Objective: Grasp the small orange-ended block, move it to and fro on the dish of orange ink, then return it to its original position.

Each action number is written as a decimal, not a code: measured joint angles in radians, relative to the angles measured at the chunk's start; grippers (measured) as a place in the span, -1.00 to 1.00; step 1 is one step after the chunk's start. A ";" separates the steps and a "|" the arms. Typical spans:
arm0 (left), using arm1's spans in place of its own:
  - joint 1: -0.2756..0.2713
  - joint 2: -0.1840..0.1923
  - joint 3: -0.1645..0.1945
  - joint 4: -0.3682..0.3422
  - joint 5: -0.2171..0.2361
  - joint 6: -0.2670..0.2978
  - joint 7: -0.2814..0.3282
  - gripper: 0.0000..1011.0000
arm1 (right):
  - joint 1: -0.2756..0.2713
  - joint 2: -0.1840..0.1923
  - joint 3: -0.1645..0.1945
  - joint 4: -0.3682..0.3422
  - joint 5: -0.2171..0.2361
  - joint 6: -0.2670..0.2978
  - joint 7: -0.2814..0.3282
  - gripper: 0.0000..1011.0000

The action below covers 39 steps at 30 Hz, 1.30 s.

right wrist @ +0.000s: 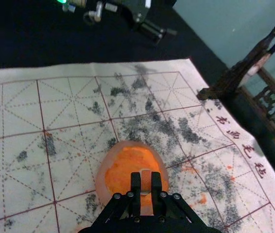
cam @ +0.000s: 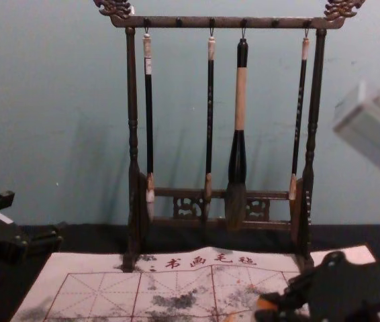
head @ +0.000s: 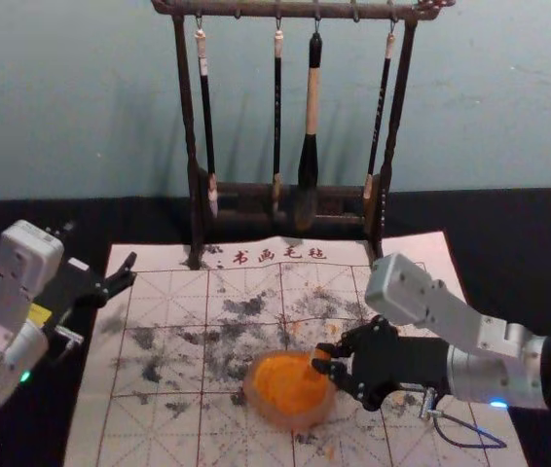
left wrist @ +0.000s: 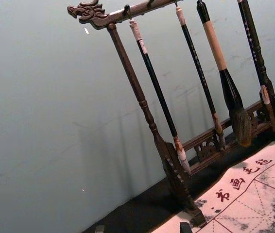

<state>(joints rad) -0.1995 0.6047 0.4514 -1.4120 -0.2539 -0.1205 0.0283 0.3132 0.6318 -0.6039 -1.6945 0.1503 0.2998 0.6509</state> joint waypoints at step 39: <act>0.000 0.000 0.000 0.000 0.000 0.000 0.000 0.98 | -0.182 0.095 0.251 -0.104 0.109 0.056 -0.159 -0.82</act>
<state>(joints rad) -0.1995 0.6047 0.4513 -1.4120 -0.2539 -0.1205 0.0283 0.1315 0.7265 -0.3526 -1.7990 0.2597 0.3559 0.4914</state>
